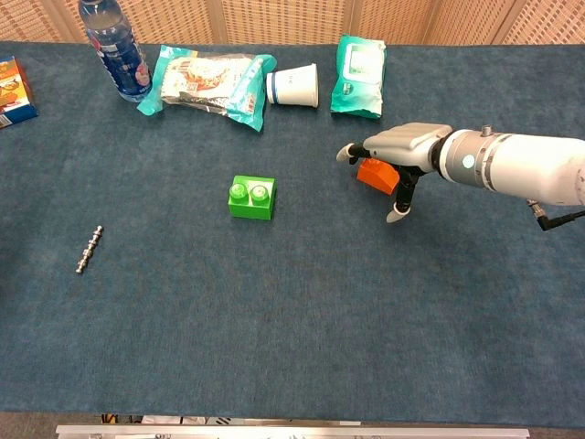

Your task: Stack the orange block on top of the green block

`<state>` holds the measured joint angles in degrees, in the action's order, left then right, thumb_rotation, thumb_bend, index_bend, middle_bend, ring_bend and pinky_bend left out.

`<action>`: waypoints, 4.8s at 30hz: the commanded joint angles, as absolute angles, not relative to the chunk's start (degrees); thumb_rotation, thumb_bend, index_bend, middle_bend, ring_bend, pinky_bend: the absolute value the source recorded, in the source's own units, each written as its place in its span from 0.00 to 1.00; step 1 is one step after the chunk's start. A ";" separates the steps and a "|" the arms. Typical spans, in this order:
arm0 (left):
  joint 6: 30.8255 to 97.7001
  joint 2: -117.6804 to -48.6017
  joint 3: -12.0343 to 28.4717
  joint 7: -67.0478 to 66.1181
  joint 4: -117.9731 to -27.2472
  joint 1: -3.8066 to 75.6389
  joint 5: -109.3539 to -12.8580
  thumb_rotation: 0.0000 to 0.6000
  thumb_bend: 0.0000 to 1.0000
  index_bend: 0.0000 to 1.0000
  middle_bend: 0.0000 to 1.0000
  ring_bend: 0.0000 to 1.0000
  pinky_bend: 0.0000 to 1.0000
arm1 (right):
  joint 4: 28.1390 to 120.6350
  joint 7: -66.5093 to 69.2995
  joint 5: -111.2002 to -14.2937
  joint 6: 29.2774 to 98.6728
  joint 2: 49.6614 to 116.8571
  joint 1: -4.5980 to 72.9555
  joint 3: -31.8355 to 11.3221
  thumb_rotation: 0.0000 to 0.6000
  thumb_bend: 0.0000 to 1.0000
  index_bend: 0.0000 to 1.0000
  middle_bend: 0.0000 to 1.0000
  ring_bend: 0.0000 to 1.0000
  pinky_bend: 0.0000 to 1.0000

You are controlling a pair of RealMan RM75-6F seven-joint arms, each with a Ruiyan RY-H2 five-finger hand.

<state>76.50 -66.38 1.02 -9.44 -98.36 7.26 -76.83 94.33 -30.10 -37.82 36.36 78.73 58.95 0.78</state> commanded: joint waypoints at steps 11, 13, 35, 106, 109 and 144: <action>76.80 -66.23 0.95 -8.97 -98.22 7.03 -76.91 1.00 0.16 0.28 0.34 0.28 0.26 | 97.18 -19.76 -50.64 29.45 75.58 57.19 0.01 1.00 0.00 0.00 0.16 0.09 0.25; 76.76 -66.22 0.93 -8.94 -98.17 7.05 -76.94 1.00 0.16 0.28 0.34 0.28 0.26 | 96.74 -19.09 -52.48 30.15 75.42 56.68 0.01 1.00 0.00 0.00 0.16 0.09 0.25; 76.98 -66.00 0.89 -8.37 -97.99 6.78 -76.89 1.00 0.16 0.28 0.34 0.28 0.26 | 94.02 -10.25 -61.00 29.99 79.65 55.71 -1.41 1.00 0.00 0.00 0.16 0.09 0.25; 77.34 -65.43 0.60 -5.82 -96.99 5.93 -77.72 1.00 0.16 0.28 0.34 0.28 0.26 | 91.07 -32.32 -53.26 45.00 85.84 55.72 1.23 1.00 0.31 0.54 0.35 0.19 0.27; 77.41 -65.42 0.64 -5.87 -97.05 5.94 -77.81 1.00 0.16 0.28 0.34 0.28 0.26 | 93.37 -31.54 -54.32 45.40 84.85 55.77 0.36 1.00 0.31 0.54 0.36 0.19 0.27; 77.58 -64.89 0.59 -5.80 -97.47 5.73 -78.18 1.00 0.16 0.28 0.34 0.28 0.26 | 94.50 -45.05 -41.23 53.07 94.54 60.42 -1.07 1.00 0.31 0.57 0.44 0.24 0.28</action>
